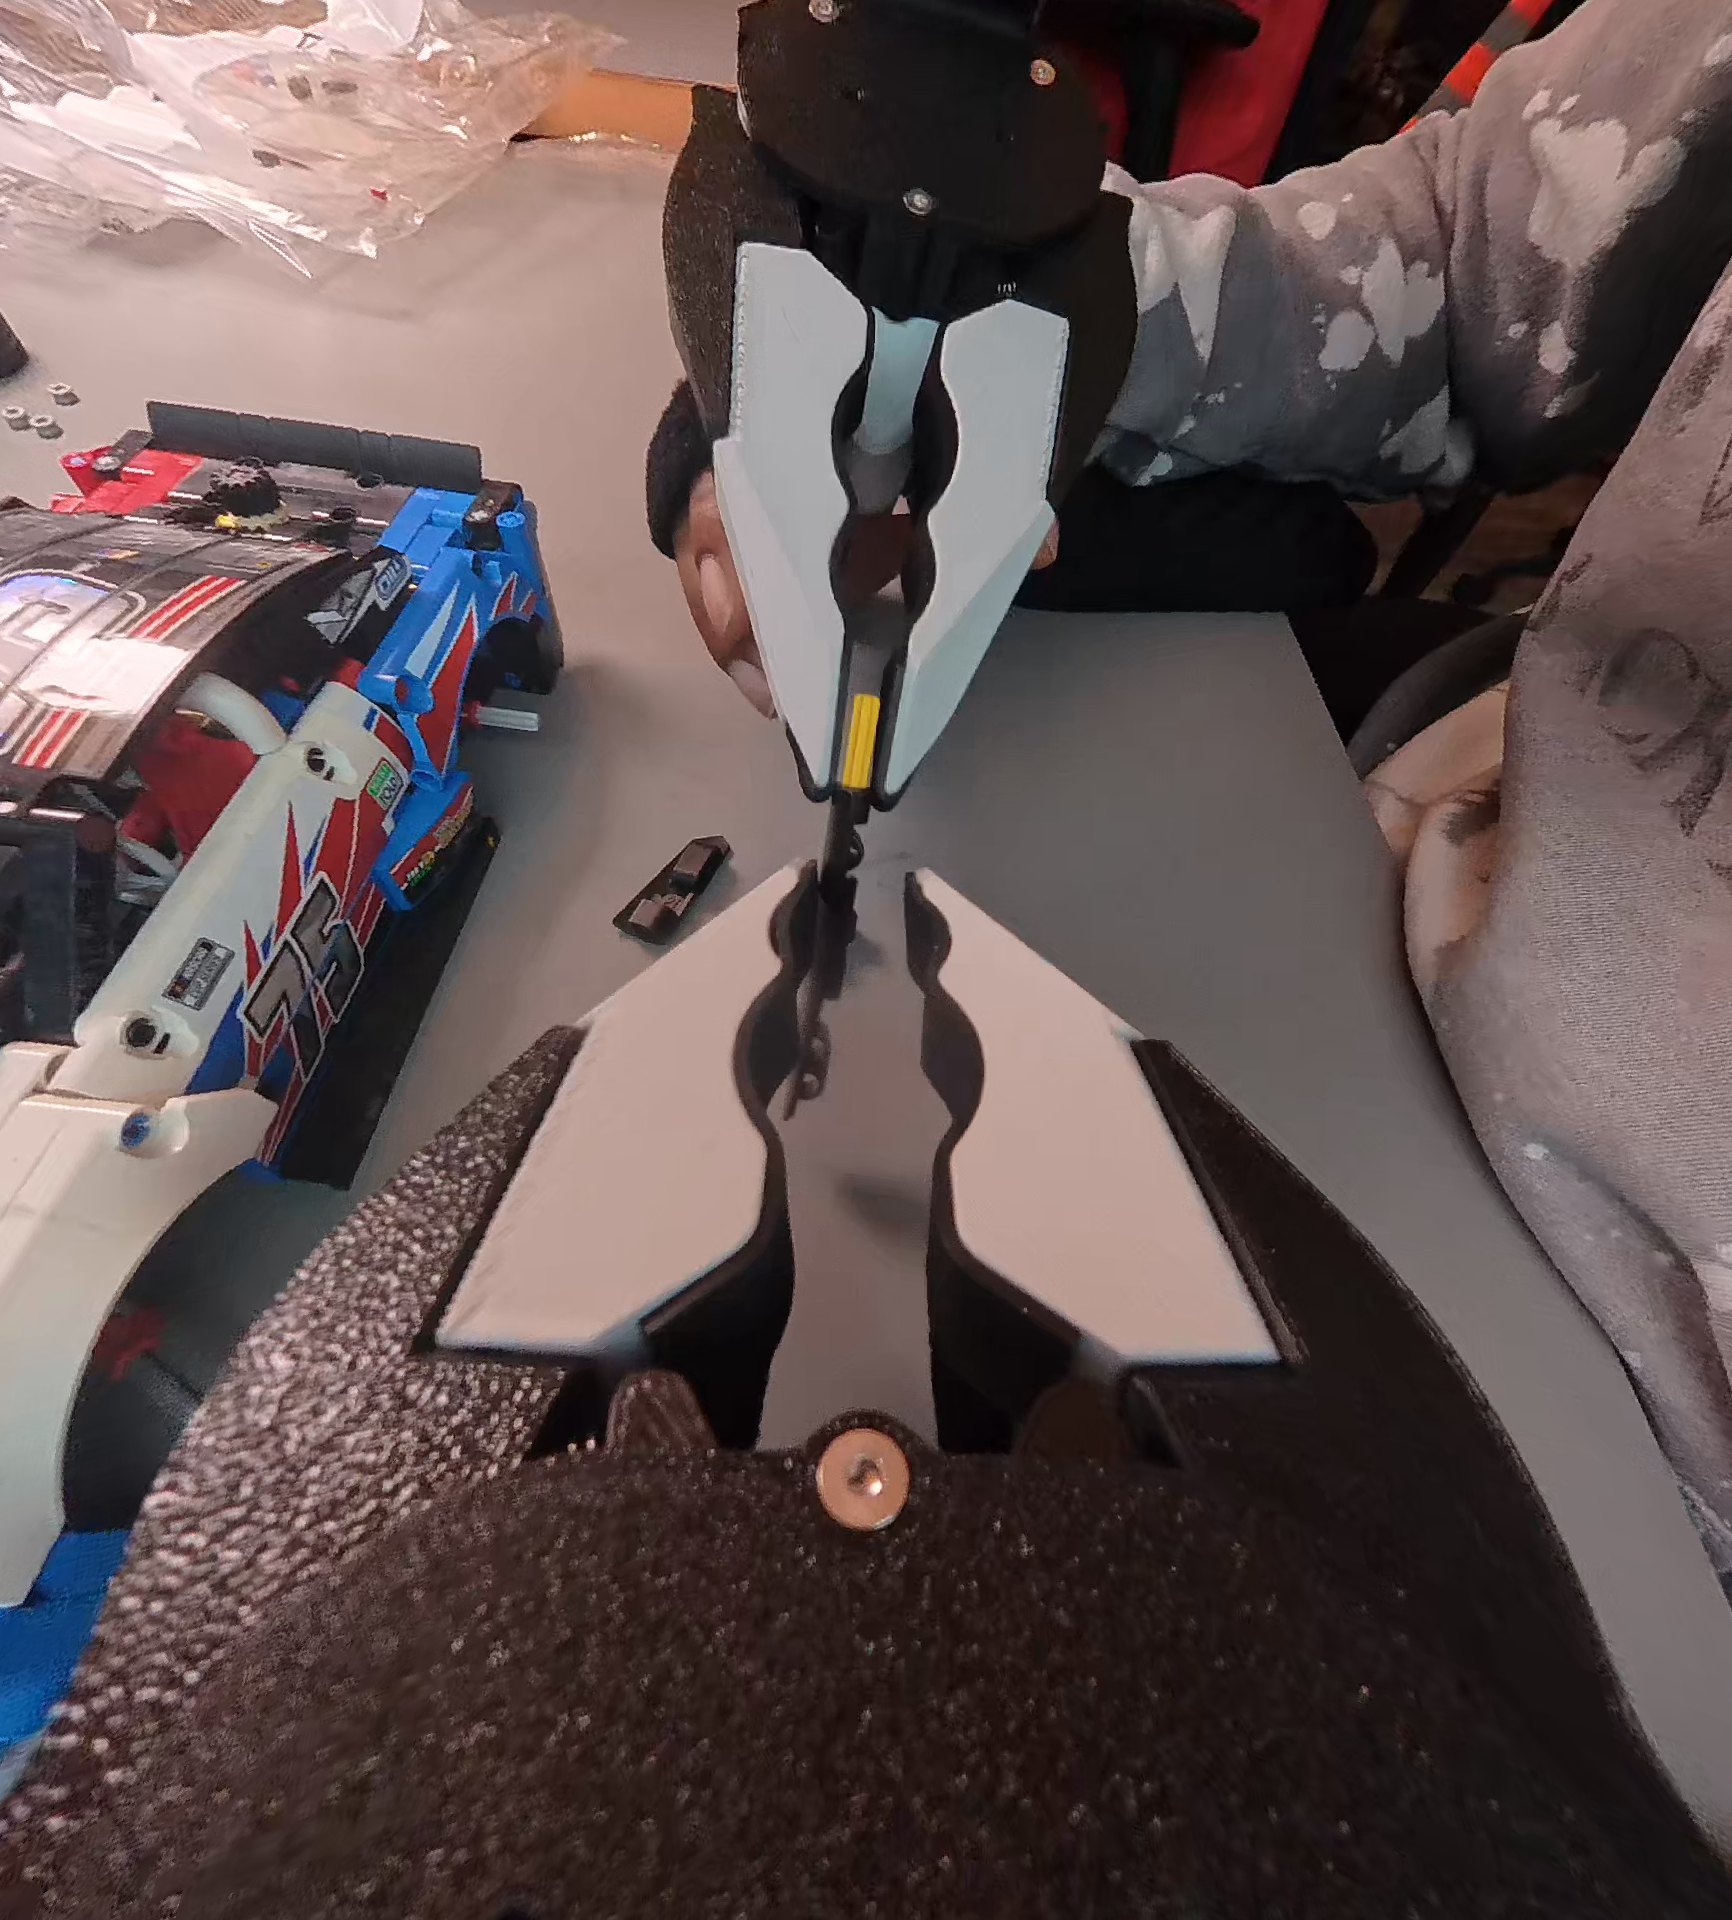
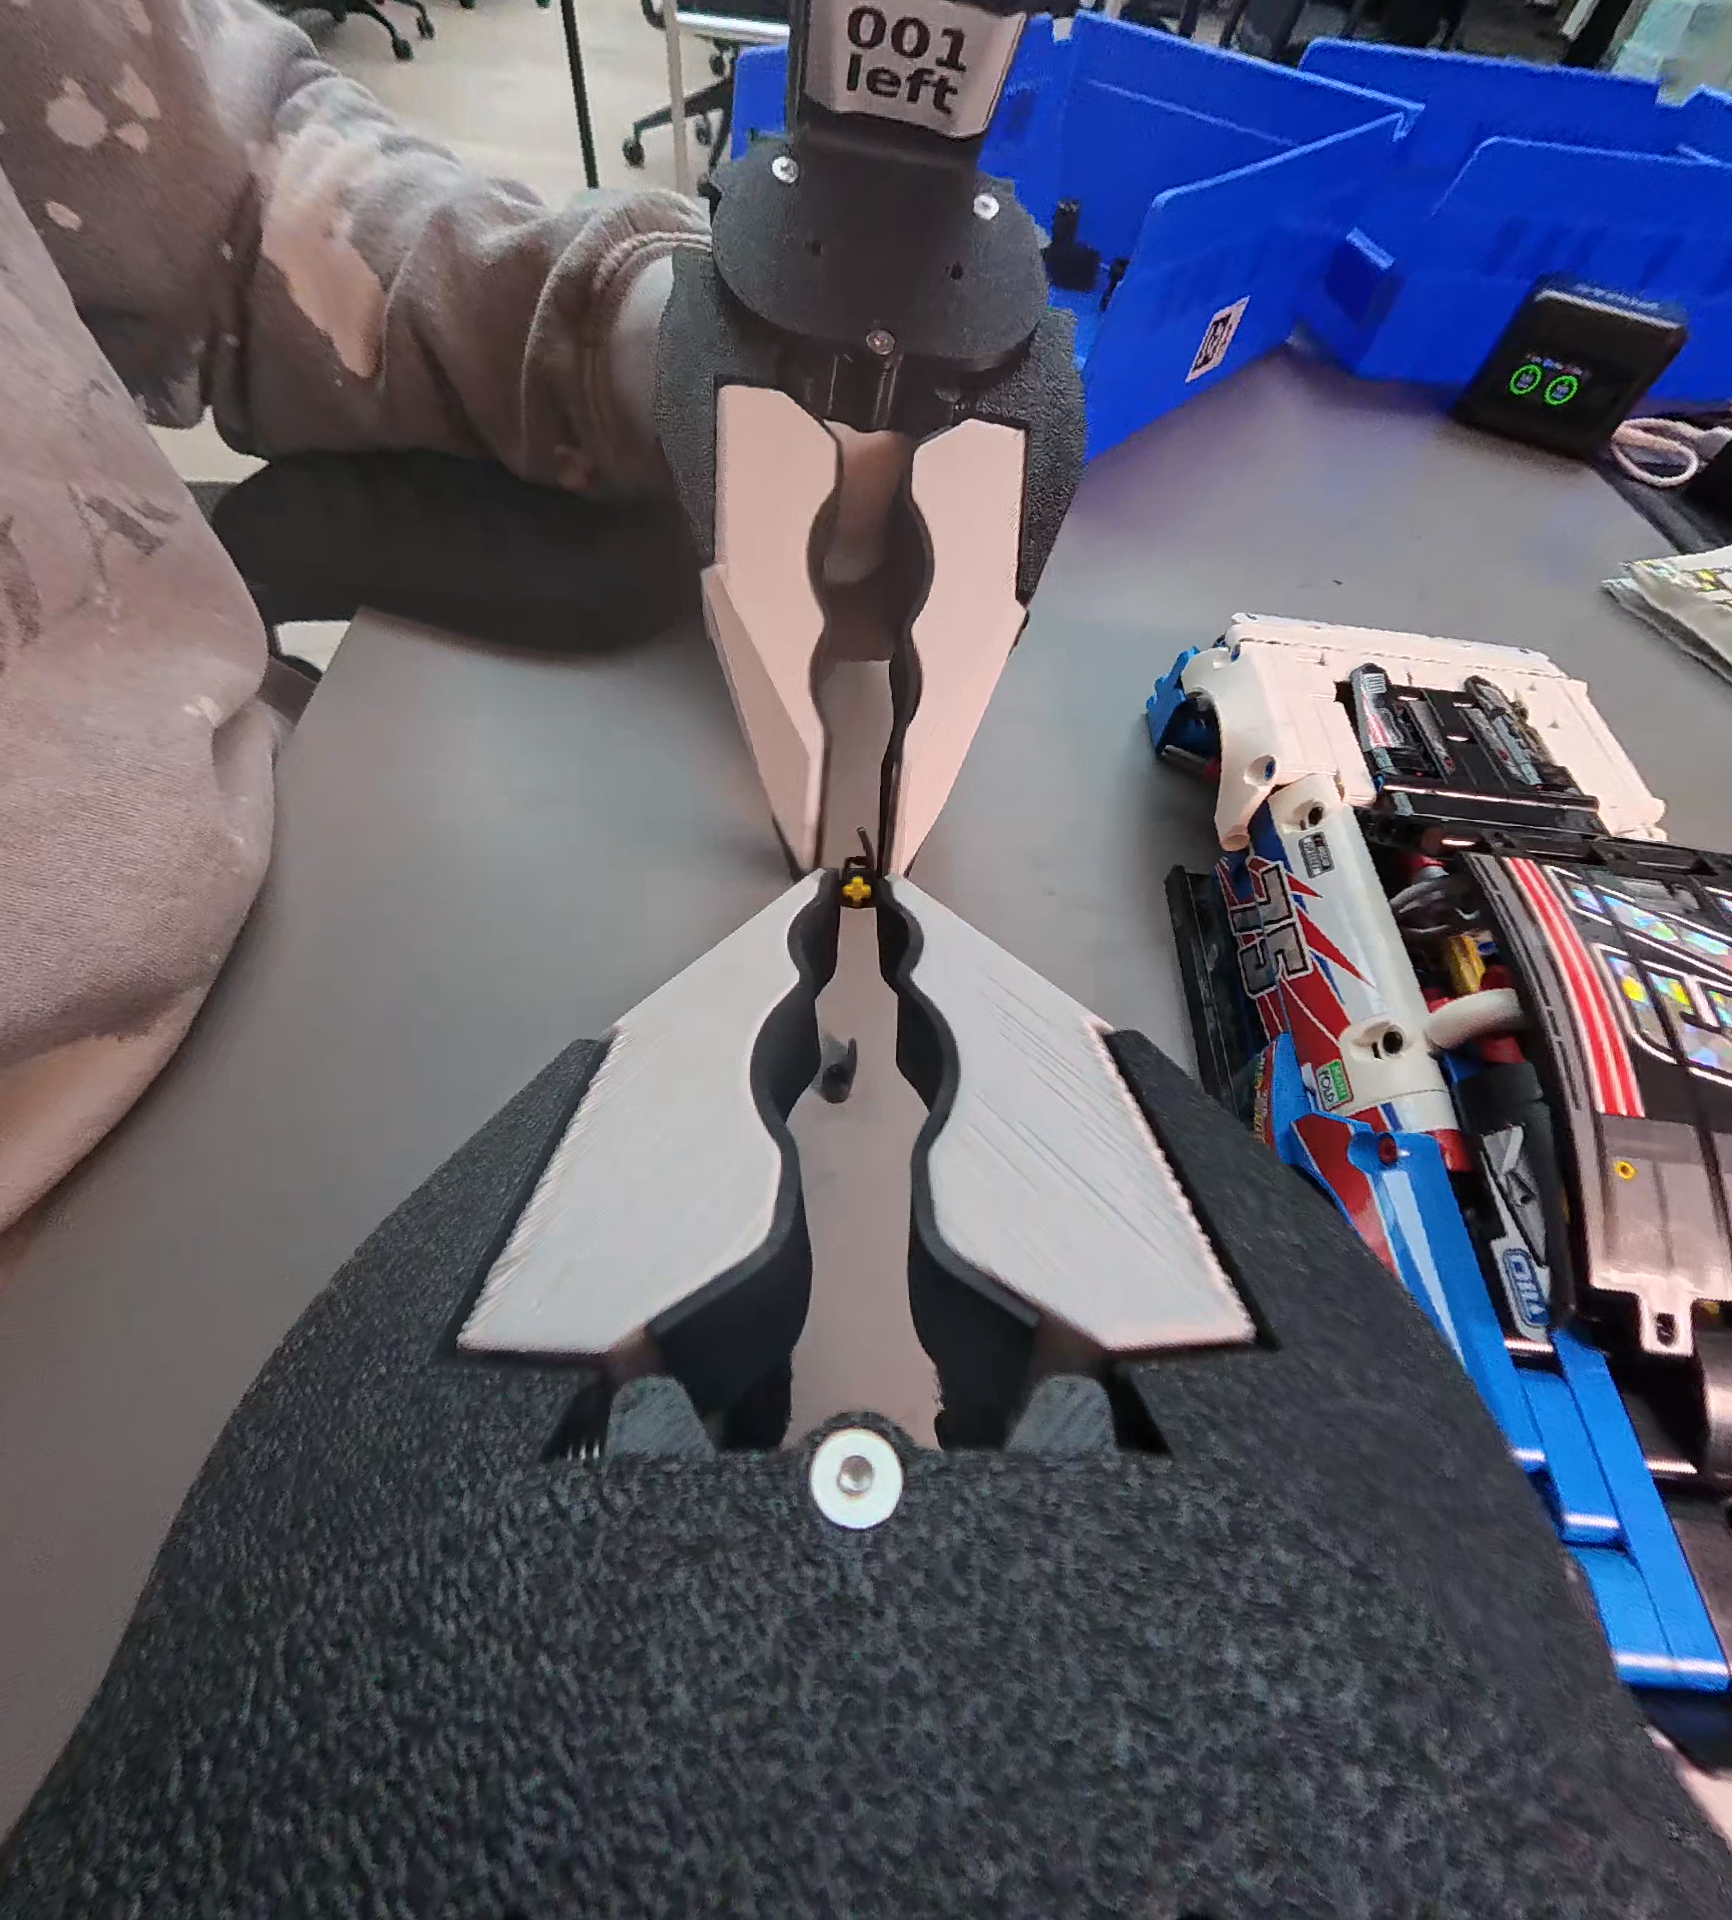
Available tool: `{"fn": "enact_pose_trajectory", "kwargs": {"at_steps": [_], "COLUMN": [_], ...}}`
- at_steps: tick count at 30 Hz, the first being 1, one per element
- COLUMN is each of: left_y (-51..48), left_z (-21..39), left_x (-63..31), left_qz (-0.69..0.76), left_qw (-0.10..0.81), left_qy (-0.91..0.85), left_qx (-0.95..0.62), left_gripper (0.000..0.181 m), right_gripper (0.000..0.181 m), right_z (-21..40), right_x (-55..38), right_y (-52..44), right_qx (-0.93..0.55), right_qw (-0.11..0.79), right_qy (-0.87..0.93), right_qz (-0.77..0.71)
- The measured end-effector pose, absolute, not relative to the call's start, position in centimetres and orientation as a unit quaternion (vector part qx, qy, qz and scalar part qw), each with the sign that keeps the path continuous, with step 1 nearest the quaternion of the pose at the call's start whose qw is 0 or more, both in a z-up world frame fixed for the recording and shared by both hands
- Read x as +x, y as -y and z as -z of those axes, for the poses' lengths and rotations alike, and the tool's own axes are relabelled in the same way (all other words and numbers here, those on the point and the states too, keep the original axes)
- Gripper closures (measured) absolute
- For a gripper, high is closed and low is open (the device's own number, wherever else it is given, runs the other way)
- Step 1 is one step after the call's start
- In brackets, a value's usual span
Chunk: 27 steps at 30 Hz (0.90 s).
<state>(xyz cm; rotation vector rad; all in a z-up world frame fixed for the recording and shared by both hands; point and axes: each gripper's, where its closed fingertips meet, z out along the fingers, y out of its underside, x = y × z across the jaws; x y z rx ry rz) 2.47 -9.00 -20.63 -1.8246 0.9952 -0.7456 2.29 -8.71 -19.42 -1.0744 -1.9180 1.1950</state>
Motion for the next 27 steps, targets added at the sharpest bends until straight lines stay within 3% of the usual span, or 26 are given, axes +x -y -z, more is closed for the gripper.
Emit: {"fn": "enact_pose_trajectory", "kwargs": {"at_steps": [3, 8, 27], "left_y": [9.2, 8.8, 8.7], "left_z": [20.4, 19.3, 16.7], "left_x": [2.4, 2.4, 1.9], "left_qz": [0.324, 0.335, 0.390], "left_qw": [0.443, 0.463, 0.449], "left_qy": [-0.394, -0.373, -0.322], "left_qx": [-0.737, -0.731, -0.736], "left_gripper": [0.155, 0.175, 0.176], "right_gripper": [0.175, 0.175, 0.179], "right_z": [18.3, 17.0, 14.8], "right_x": [2.4, 2.4, 2.6], "right_y": [8.3, 8.5, 8.0], "right_qx": [-0.410, -0.405, -0.396], "right_qw": [0.320, 0.317, 0.321], "right_qy": [0.705, 0.680, 0.644], "right_qz": [-0.482, -0.522, -0.570]}}
